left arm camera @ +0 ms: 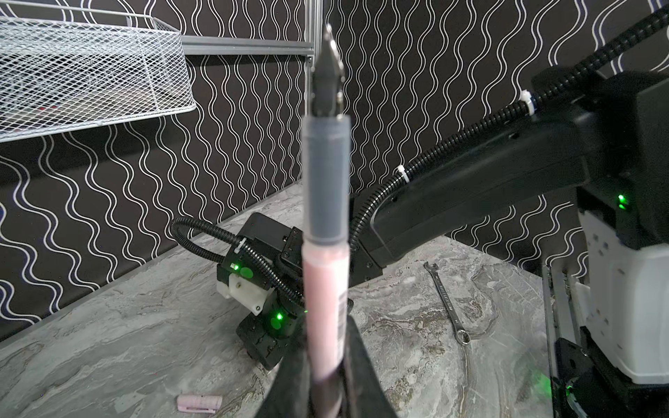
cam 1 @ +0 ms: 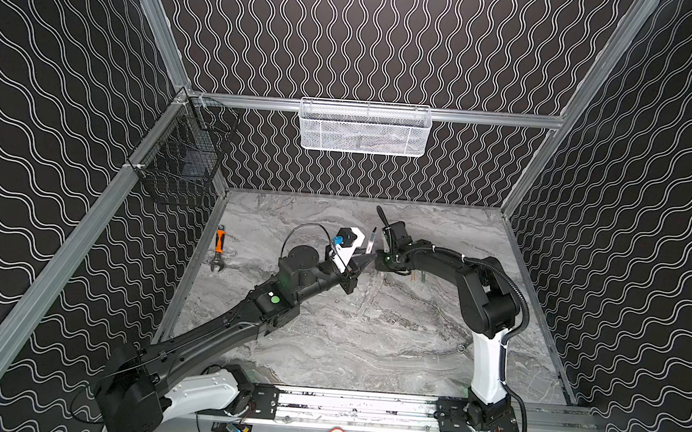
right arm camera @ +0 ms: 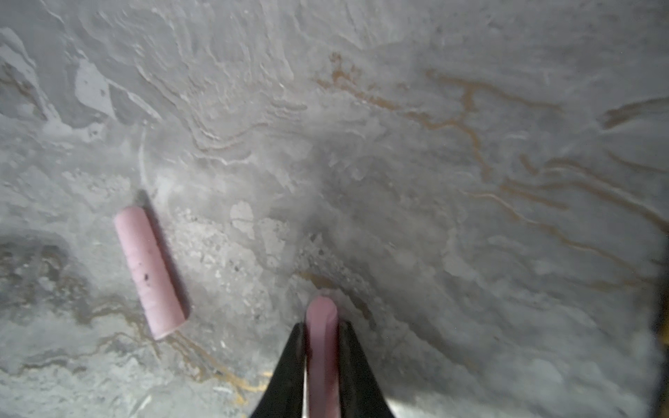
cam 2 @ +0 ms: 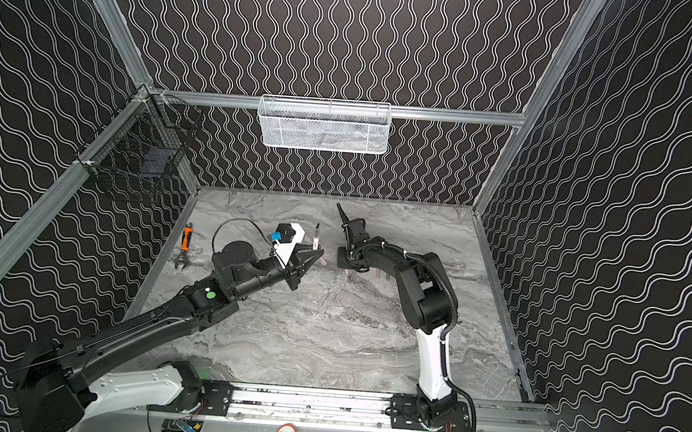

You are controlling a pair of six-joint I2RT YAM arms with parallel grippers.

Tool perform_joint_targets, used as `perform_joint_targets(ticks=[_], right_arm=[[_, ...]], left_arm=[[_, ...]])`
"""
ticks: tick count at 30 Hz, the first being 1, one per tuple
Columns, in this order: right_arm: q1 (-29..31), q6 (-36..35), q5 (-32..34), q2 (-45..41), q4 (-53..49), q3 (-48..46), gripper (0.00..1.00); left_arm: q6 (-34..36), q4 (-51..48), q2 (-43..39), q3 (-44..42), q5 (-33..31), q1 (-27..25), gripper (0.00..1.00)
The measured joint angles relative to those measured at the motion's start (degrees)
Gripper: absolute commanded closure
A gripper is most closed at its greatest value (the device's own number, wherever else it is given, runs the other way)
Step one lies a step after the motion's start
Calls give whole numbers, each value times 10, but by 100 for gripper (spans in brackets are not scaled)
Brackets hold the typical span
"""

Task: Insert the pens into the pen caps
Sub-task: 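Lower the right gripper and close it on the pink cap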

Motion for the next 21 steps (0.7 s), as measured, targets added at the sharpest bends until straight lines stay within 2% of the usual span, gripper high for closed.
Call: perform_joint_targets(ticks=[9, 21], right_arm=[[6, -28, 21, 17, -90, 49, 79], [12, -33, 39, 31, -98, 70, 86]], left_arm=[[0, -1, 0, 1, 1, 0, 91], [0, -1, -4, 3, 2, 0, 91]])
